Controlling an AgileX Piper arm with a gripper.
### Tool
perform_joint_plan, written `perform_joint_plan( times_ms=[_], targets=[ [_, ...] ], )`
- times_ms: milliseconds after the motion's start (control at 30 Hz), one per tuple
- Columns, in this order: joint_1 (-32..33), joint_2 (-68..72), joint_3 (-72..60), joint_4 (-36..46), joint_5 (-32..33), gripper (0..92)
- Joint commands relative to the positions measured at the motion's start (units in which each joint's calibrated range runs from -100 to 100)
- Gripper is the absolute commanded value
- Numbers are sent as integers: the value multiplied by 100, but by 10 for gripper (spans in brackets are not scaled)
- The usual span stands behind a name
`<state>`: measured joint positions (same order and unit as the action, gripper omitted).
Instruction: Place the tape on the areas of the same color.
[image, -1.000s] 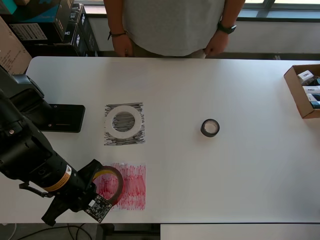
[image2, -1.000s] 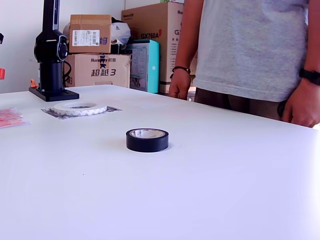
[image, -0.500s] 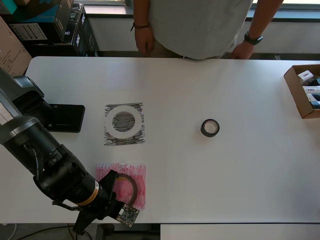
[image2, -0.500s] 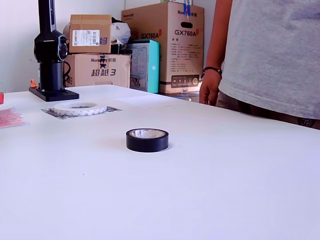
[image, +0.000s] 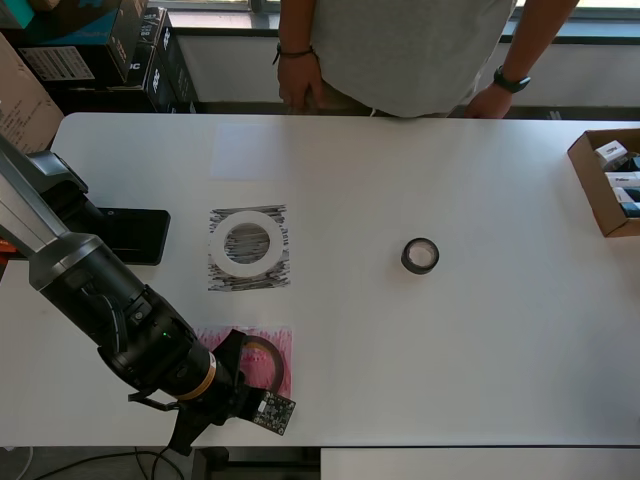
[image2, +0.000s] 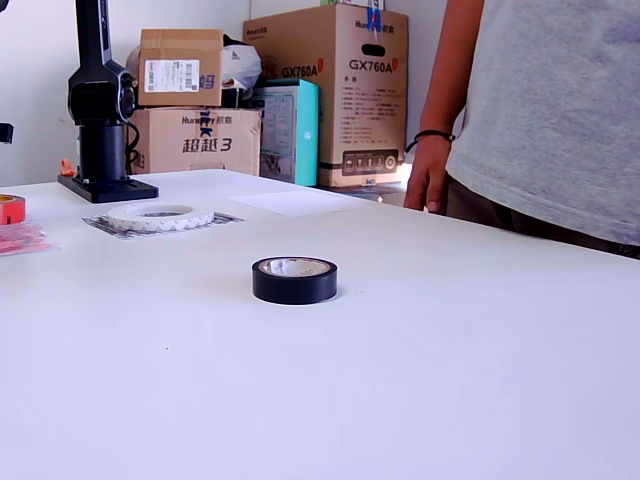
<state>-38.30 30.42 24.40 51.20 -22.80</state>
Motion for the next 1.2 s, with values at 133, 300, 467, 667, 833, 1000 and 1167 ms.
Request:
perform_joint_plan(
  times_ms=[133,300,467,667,833,1000,1167],
  targets=[
    [-20,17,327,-25,22,0],
    [-20,17,355,-25,22,0],
    [-20,17,355,-33,22,0],
    [-68,17,318,-33,55,46],
    [-91,17,273,-42,96,241],
    [-147,17,300,-407,177,423],
    [-162,17,273,-466,153,488]
  ],
)
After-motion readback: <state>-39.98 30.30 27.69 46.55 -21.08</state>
